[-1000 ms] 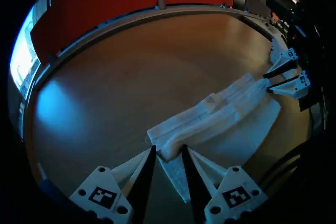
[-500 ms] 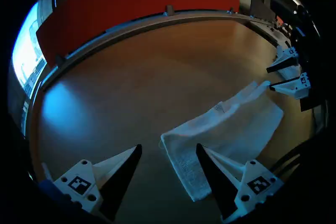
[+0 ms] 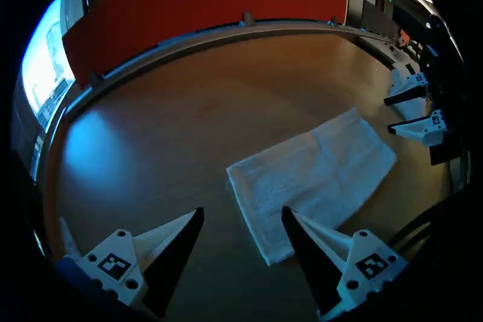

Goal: Fold towel

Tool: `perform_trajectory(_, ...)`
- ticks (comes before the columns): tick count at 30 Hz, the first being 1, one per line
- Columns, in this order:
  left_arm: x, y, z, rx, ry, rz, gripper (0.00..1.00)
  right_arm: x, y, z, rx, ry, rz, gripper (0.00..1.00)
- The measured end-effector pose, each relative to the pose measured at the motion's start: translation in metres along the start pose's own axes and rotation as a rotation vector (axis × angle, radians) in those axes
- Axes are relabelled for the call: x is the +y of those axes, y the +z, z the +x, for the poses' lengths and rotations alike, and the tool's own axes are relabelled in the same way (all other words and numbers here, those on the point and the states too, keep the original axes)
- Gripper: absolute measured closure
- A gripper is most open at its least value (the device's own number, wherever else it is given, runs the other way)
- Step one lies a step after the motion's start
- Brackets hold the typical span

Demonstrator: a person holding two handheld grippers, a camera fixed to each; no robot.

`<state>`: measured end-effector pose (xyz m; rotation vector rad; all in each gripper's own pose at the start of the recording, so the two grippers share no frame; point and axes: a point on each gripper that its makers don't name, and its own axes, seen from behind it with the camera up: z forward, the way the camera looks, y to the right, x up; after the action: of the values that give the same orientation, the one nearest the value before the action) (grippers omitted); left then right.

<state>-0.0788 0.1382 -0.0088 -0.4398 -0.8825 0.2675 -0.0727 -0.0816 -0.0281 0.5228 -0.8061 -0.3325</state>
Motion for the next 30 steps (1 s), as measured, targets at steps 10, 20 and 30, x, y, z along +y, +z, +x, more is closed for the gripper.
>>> perform_trajectory(10,0.015,-0.028,-0.034,-0.008,-0.047,-0.005,0.04,-0.021,-0.028,-0.019,0.003,0.03,0.0,0.11)
perform_trajectory(20,0.022,-0.047,-0.056,-0.01,-0.084,0.001,0.04,-0.033,-0.038,-0.032,-0.002,0.035,0.007,0.11)
perform_trajectory(30,0.018,-0.06,-0.064,0.004,-0.113,0.024,0.04,-0.042,-0.028,-0.032,-0.007,0.019,0.036,0.11)
